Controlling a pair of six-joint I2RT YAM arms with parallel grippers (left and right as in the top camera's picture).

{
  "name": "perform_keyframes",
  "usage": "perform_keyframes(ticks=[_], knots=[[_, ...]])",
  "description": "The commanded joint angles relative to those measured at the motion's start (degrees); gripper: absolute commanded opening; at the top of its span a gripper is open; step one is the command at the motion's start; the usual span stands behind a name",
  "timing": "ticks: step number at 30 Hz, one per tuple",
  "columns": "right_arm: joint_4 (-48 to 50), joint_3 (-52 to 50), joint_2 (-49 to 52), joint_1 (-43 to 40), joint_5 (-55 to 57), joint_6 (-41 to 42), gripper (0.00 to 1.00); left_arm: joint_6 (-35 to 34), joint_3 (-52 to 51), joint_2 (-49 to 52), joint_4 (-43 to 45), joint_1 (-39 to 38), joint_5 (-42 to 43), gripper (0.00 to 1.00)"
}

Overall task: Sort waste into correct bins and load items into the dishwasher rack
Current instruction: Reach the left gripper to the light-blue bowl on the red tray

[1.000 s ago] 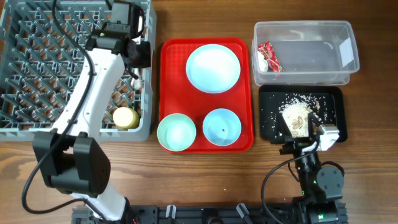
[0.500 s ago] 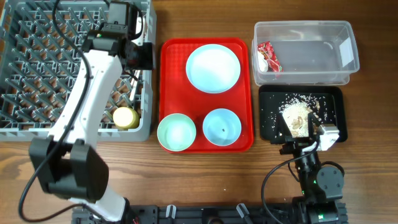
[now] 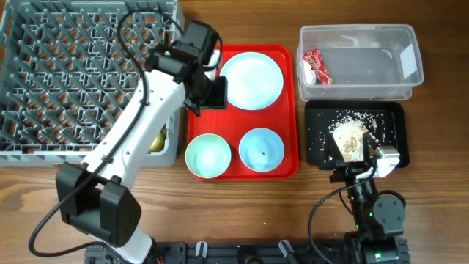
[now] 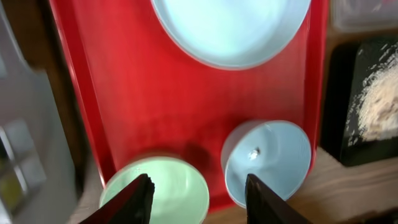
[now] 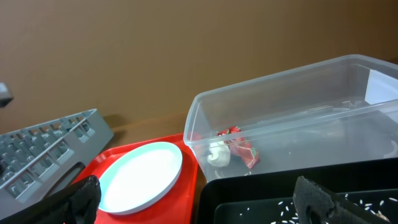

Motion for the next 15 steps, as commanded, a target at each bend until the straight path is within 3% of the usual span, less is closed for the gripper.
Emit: perform_keyframes(ticks=[1, 4, 8, 15], knots=[[0.42, -0.07, -0.76, 0.28, 1.18, 0.44, 1.00, -5.86, -0.22, 0.26, -3.87, -3.19, -0.63, 0.48], [0.42, -0.07, -0.76, 0.28, 1.18, 0.44, 1.00, -7.85, -1.05, 0.26, -5.09, -7.06, -1.79, 0.49], [0.42, -0.07, -0.76, 0.28, 1.18, 0.44, 1.00, -14.14, -4.57, 0.28, -3.13, -12.28, -9.88, 0.55], [0.42, -0.07, -0.76, 0.28, 1.18, 0.44, 1.00, -16.96, -12.92, 0.28, 5.16, -17.14, -9.64, 0.57]])
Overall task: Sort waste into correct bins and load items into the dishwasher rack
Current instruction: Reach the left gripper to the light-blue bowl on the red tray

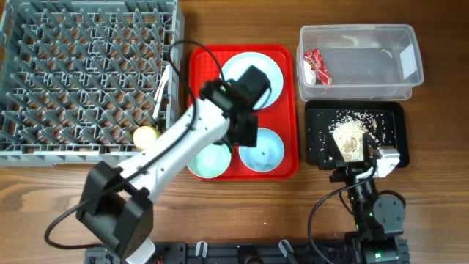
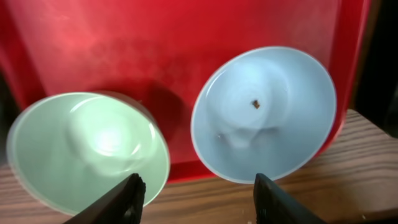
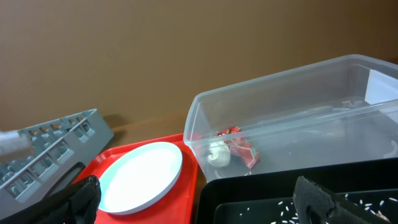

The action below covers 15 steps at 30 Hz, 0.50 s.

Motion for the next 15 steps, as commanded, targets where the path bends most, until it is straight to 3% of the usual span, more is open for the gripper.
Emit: perform_keyframes(ticks=[1, 9, 15], knots=[[0.42, -0.07, -0.76, 0.28, 1.16, 0.39, 1.00, -3.10, -4.22, 0.24, 3.41, -1.05, -2.32, 0.57], [0.42, -0.07, -0.76, 0.28, 1.16, 0.42, 1.00, -2.40, -9.73, 0.24, 11.82, 0.09, -0.35, 0.45], [0.42, -0.07, -0.76, 0.28, 1.16, 0.42, 1.00, -2.25, -12.61, 0.24, 14.08, -0.39, -1.36, 0.27]])
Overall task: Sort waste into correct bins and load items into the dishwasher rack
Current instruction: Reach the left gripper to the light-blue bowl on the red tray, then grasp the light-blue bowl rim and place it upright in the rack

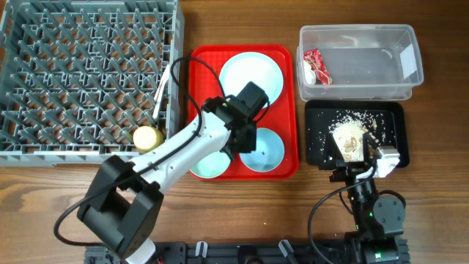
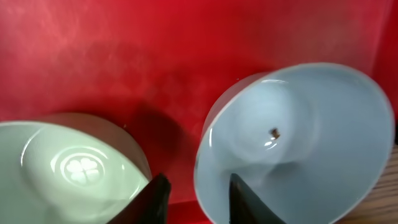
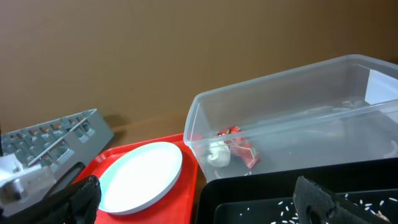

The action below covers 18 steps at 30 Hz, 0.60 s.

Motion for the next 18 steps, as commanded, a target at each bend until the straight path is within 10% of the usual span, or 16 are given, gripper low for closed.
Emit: perform_keyframes(ticks=[1, 18], knots=[[0.42, -0.07, -0.76, 0.28, 1.16, 0.42, 1.00, 0.20, -2.45, 0.02, 1.25, -0.20, -1.97, 0.27], [0.42, -0.07, -0.76, 0.28, 1.16, 0.42, 1.00, 0.24, -7.54, 0.09, 11.17, -0.09, 1.38, 0.04]])
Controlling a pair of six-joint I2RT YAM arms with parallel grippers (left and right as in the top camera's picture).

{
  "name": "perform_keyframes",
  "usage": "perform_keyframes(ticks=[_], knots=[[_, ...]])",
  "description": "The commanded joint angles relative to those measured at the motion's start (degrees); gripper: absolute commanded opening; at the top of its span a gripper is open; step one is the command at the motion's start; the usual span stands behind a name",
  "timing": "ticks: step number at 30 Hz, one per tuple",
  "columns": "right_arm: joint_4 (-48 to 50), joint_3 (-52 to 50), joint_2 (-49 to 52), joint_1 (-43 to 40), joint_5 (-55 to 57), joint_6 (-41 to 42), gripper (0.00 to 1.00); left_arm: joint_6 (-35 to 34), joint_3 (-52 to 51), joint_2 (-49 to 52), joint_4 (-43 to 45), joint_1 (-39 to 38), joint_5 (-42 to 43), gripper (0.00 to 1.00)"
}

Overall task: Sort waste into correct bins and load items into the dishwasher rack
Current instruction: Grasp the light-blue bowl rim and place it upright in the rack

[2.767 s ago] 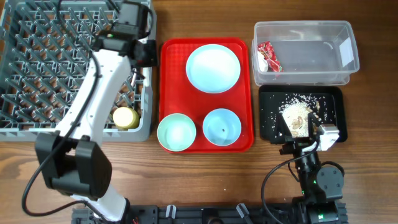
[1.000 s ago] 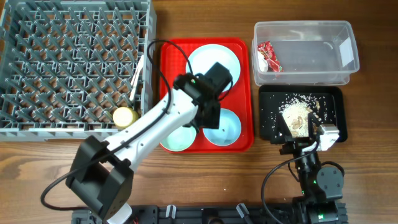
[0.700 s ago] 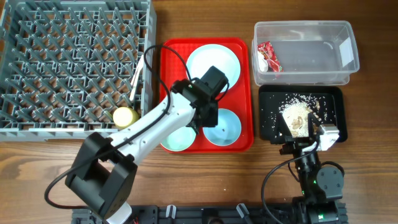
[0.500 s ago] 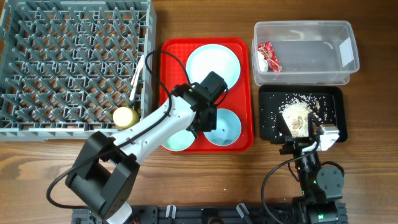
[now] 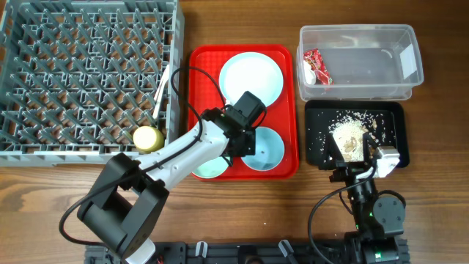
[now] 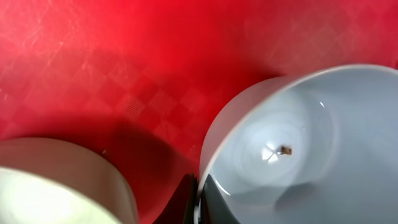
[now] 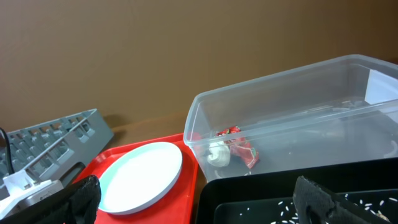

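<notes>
A light blue bowl with a dark crumb inside sits at the front right of the red tray. My left gripper is shut on its left rim; in the left wrist view the two fingertips of this gripper pinch the blue bowl wall, one inside and one outside. A green bowl stands beside it at the front left, partly under the arm. A pale blue plate lies at the tray's back. The grey dishwasher rack stands to the left. My right gripper is open and holds nothing.
A clear bin with a red wrapper stands at the back right. In front of it a black tray holds rice and food scraps. A yellow item and a utensil lie in the rack's right side compartment.
My left gripper was slightly open astride the blue bowl's left rim; it is now lower and shut on that rim. The right arm has not moved.
My left gripper stood open over the tray's left edge near the rack. Then it hung open above the two bowls. Then it was narrowed around the blue bowl's left rim, and now it grips that rim. The right arm stayed parked.
</notes>
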Motion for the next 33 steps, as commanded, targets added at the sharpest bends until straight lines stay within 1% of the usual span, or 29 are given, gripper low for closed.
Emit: perform_keyframes(ticks=[1, 5, 7, 9, 10, 12, 14, 16, 17, 18, 20, 22, 23, 26, 29, 31, 33], knots=[[0.42, -0.07, -0.76, 0.28, 1.16, 0.42, 1.00, 0.76, -0.07, -0.22, 0.20, 0.26, 0.87, 0.04], [0.42, -0.07, -0.76, 0.28, 1.16, 0.42, 1.00, 2.01, 4.15, -2.60, -4.22, 2.84, 0.61, 0.04], [0.42, -0.07, -0.76, 0.28, 1.16, 0.42, 1.00, 4.48, 7.80, -4.61, -7.65, 5.03, 0.37, 0.04], [0.42, -0.07, -0.76, 0.28, 1.16, 0.39, 1.00, 6.75, 11.78, -6.78, -11.45, 7.39, -1.88, 0.04], [0.42, -0.07, -0.76, 0.28, 1.16, 0.42, 1.00, 7.89, 13.90, -7.74, -13.55, 8.55, -4.46, 0.04], [0.42, -0.07, -0.76, 0.28, 1.16, 0.42, 1.00, 9.99, 18.08, -9.27, -17.57, 10.60, -12.50, 0.04], [0.42, -0.07, -0.76, 0.28, 1.16, 0.42, 1.00, 12.24, 21.64, -10.27, -20.85, 12.26, -24.74, 0.04], [0.42, -0.07, -0.76, 0.28, 1.16, 0.42, 1.00, 13.79, 23.15, -10.60, -21.92, 13.25, -36.85, 0.04], [0.42, -0.07, -0.76, 0.28, 1.16, 0.39, 1.00, 15.17, 23.19, -10.62, -21.68, 13.75, -45.09, 0.04], [0.42, -0.07, -0.76, 0.28, 1.16, 0.42, 1.00, 15.32, 23.17, -10.58, -21.55, 14.12, -51.08, 0.04], [0.42, -0.07, -0.76, 0.28, 1.16, 0.42, 1.00, 15.30, 23.17, -10.05, -20.57, 14.99, -59.19, 0.04], [0.42, -0.07, -0.76, 0.28, 1.16, 0.39, 1.00, 15.43, 23.17, -9.35, -18.23, 15.74, -64.63, 0.04], [0.42, -0.07, -0.76, 0.28, 1.16, 0.42, 1.00, 17.16, 23.17, -8.63, -16.04, 16.17, -67.23, 0.04], [0.42, -0.07, -0.76, 0.28, 1.16, 0.42, 1.00, 23.34, 23.17, -6.62, -10.99, 16.74, -71.52, 0.04], [0.42, -0.07, -0.76, 0.28, 1.16, 0.42, 1.00, 25.55, 23.17, -3.76, -6.91, 18.12, -75.58, 0.04], [0.42, -0.07, -0.76, 0.28, 1.16, 0.44, 1.00, 27.23, 23.17, -1.68, -4.66, 19.47, -75.93, 0.04], [0.42, -0.07, -0.76, 0.28, 1.16, 0.42, 1.00, 27.39, 23.17, 0.98, -3.23, 20.94, -75.91, 0.04]])
